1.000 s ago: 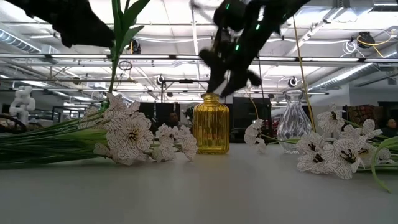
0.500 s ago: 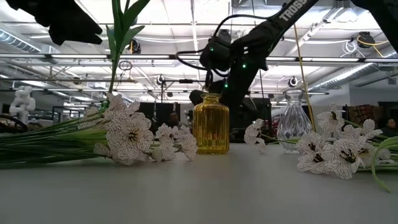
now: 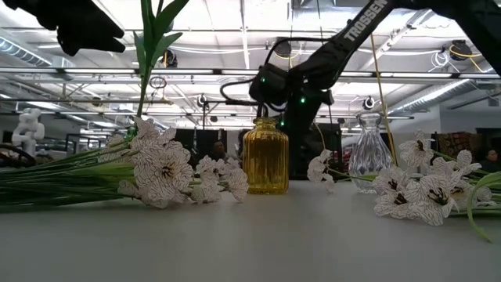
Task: Sort flowers into vase by color
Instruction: Put the right pink flower into the yellow flower vase
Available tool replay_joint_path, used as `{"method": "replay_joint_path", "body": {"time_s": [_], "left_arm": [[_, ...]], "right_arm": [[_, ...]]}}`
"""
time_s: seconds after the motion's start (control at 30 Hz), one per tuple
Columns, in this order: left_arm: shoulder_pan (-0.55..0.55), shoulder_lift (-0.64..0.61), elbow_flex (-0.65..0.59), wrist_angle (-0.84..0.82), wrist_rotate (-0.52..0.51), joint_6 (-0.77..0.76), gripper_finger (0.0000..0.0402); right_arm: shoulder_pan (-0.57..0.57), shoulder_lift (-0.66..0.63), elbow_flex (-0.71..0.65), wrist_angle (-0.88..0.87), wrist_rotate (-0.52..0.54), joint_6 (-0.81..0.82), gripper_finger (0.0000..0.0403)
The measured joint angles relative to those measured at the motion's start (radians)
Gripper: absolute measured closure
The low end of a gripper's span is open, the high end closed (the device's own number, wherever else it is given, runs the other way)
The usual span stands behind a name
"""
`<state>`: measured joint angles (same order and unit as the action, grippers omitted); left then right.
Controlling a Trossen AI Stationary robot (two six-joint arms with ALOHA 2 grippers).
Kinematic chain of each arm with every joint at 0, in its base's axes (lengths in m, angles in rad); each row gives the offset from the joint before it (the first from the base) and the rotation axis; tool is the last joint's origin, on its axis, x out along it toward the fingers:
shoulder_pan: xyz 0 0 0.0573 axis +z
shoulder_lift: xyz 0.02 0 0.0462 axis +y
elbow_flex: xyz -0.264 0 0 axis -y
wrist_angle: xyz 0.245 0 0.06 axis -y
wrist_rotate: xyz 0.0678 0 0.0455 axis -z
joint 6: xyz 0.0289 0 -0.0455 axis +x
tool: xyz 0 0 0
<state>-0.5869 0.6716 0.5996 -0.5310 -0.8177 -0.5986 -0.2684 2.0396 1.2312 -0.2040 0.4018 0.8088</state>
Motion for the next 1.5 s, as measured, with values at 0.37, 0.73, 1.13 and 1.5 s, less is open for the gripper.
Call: {"method": "replay_joint_path", "body": {"time_s": [0.37,0.73,1.13,1.5], "left_arm": [[0.001,0.027,-0.016,0.002,-0.003,-0.025,0.0205],[0.001,0.029,-0.016,0.001,-0.002,-0.025,0.0205],[0.001,0.029,-0.017,-0.002,-0.002,-0.025,0.0205],[0.001,0.029,-0.017,-0.001,0.0,-0.025,0.0205]], "right_arm": [[0.0,0.032,0.001,0.017,0.058,-0.056,0.0251],[-0.006,0.037,-0.002,0.127,0.109,-0.049,0.0392],[0.002,-0.067,-0.003,0.2,0.17,-0.183,0.0401],[0.096,-0.539,-0.002,0.062,0.182,-0.446,0.0402]]}}
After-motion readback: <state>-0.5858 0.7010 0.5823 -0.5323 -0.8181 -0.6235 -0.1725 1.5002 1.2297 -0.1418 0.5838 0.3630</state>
